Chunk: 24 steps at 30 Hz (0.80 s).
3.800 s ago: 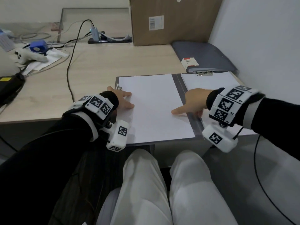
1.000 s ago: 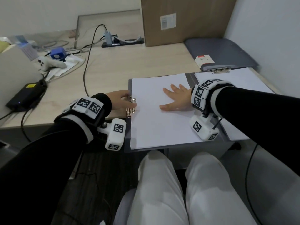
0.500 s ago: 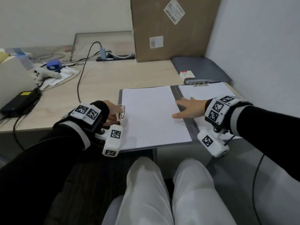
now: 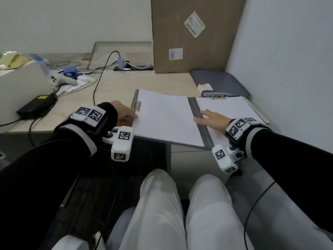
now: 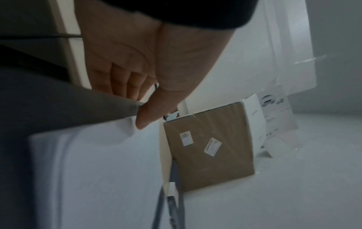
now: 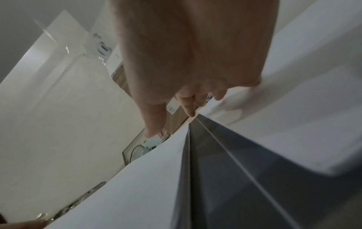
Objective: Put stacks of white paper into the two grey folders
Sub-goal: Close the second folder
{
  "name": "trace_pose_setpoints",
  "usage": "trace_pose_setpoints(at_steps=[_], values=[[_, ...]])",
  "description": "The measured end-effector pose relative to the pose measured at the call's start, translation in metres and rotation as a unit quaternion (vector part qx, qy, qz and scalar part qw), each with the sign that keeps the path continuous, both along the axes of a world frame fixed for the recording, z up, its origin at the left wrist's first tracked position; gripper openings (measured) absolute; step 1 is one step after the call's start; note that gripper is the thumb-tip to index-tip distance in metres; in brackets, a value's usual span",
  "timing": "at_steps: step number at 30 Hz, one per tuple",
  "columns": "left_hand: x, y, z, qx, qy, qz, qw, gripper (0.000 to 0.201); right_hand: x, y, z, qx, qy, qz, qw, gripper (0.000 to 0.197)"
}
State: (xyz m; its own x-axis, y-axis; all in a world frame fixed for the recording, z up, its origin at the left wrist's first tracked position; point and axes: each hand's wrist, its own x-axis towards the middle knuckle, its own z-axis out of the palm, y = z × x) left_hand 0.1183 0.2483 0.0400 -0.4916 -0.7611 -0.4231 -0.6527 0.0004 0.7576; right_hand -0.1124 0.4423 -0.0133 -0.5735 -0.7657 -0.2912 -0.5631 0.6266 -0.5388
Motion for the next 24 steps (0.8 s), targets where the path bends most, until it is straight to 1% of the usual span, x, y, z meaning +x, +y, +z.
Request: trace_pose_setpoints(at_steps=[1, 2, 4, 6, 7, 9, 10, 12, 14, 15, 16, 18, 20, 22, 23, 24], values=[[-0.001, 0.005, 0.011, -0.001, 0.036, -0.004, 0.999, 0.011, -0.002, 0.005, 0.001, -0.048, -0.007, -0.027, 0.998, 0.071], [-0.002, 0.01, 0.021, -0.006, 0.07, -0.011, 0.997, 0.017, -0.005, 0.009, 0.002, -0.097, -0.011, -0.055, 0.994, 0.064], [-0.004, 0.023, 0.042, -0.016, 0.133, -0.036, 0.99, 0.022, -0.015, 0.021, 0.006, -0.162, 0.005, -0.102, 0.981, 0.052], [-0.007, 0.036, 0.057, -0.001, 0.186, -0.083, 0.979, 0.011, -0.029, 0.039, 0.01, -0.169, 0.04, -0.15, 0.973, 0.044], [-0.008, 0.043, 0.062, 0.005, 0.202, -0.114, 0.973, 0.01, -0.038, 0.049, 0.011, -0.162, 0.053, -0.173, 0.97, 0.043], [-0.015, 0.052, 0.066, 0.014, 0.227, -0.175, 0.958, 0.032, -0.05, 0.074, 0.014, -0.143, 0.064, -0.221, 0.963, 0.046], [-0.019, 0.058, 0.066, 0.016, 0.24, -0.206, 0.948, 0.046, -0.057, 0.087, 0.013, -0.127, 0.064, -0.247, 0.958, 0.052], [-0.031, 0.072, 0.065, 0.017, 0.258, -0.26, 0.93, 0.076, -0.067, 0.113, 0.009, -0.069, 0.069, -0.29, 0.952, 0.07], [-0.046, 0.085, 0.061, 0.003, 0.263, -0.274, 0.925, 0.101, -0.071, 0.131, 0.002, -0.036, 0.056, -0.316, 0.946, 0.085], [-0.054, 0.093, 0.059, -0.014, 0.262, -0.269, 0.927, 0.11, -0.073, 0.137, -0.002, -0.033, 0.042, -0.327, 0.943, 0.087], [-0.063, 0.101, 0.057, -0.032, 0.262, -0.26, 0.929, 0.114, -0.074, 0.141, -0.006, -0.034, 0.024, -0.337, 0.94, 0.086], [-0.079, 0.118, 0.053, -0.066, 0.268, -0.258, 0.926, 0.112, -0.073, 0.145, -0.008, -0.031, -0.01, -0.353, 0.935, 0.074], [-0.097, 0.131, 0.049, -0.074, 0.288, -0.269, 0.916, 0.103, -0.072, 0.147, -0.008, -0.018, -0.021, -0.356, 0.934, 0.055], [-0.115, 0.143, 0.045, -0.068, 0.308, -0.289, 0.904, 0.094, -0.074, 0.15, -0.006, -0.029, -0.026, -0.357, 0.933, 0.033], [-0.123, 0.149, 0.044, -0.074, 0.305, -0.304, 0.899, 0.093, -0.075, 0.151, -0.005, -0.052, -0.041, -0.366, 0.928, 0.033], [-0.13, 0.155, 0.041, -0.085, 0.295, -0.322, 0.895, 0.093, -0.077, 0.153, -0.006, -0.094, -0.08, -0.38, 0.917, 0.04]])
